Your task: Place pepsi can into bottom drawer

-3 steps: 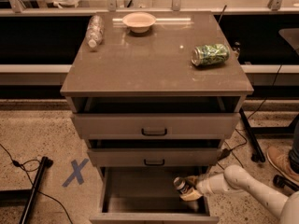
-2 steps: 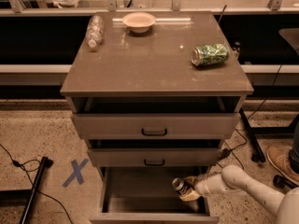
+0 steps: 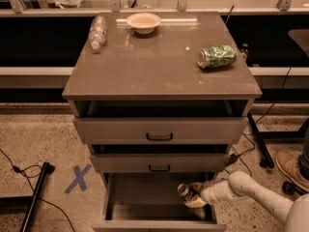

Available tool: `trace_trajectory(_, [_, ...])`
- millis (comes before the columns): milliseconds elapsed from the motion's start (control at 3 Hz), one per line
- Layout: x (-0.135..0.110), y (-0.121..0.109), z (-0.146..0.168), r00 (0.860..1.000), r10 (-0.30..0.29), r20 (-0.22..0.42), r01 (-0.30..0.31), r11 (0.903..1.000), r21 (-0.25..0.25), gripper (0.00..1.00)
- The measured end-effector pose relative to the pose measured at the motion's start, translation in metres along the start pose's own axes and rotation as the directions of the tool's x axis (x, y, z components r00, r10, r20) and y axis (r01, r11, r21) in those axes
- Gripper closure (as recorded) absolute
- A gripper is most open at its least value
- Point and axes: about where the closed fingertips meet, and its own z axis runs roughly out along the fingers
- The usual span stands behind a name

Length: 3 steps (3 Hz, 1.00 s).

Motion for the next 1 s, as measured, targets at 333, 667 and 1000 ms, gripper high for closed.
trace_trajectory(333, [-0.0005, 0.0015, 0.0025, 1.0, 0.0, 0.002, 0.0, 1.0, -0.004, 0.05])
trace_trajectory(667, [-0.0008, 0.0022, 0.0038, 1.0, 0.0, 0.003, 0.0, 1.0, -0.007, 0.0])
trace_trajectory(1000, [-0.0008, 0.0022, 0.0038, 1.0, 0.0, 0.003, 0.0, 1.0, -0.007, 0.0])
